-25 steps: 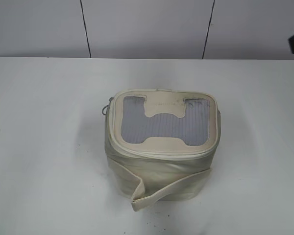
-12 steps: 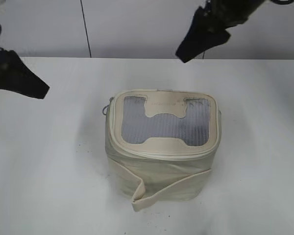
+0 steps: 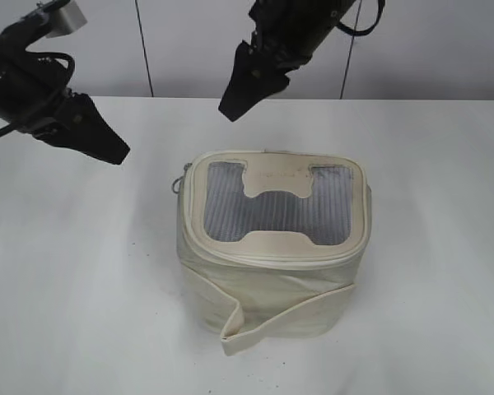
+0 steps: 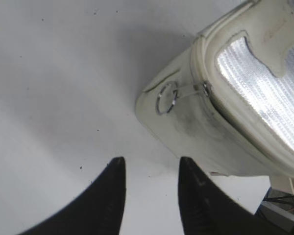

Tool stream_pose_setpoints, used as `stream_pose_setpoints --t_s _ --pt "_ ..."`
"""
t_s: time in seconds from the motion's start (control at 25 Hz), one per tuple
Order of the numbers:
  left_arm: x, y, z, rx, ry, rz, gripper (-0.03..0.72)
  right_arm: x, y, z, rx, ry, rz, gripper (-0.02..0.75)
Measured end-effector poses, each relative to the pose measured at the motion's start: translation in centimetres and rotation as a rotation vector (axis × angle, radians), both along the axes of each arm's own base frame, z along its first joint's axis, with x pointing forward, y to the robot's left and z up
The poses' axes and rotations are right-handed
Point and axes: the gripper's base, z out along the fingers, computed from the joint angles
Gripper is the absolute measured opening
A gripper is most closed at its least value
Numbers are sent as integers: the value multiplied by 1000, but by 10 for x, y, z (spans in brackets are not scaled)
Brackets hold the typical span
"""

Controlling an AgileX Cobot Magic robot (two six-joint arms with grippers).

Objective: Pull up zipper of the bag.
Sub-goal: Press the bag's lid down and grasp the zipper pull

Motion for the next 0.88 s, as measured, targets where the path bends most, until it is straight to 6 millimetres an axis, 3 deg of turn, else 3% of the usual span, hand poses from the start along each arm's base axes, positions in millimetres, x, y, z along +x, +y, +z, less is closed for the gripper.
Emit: stream_pose_setpoints --t_s 0.24,0.88 --pt "10 -3 -6 2 21 -12 313 4 4 -18 -22 53 -20 428" --pt "4 -20 -8 33 0 -74 349 -1 7 -47 -4 140 23 428"
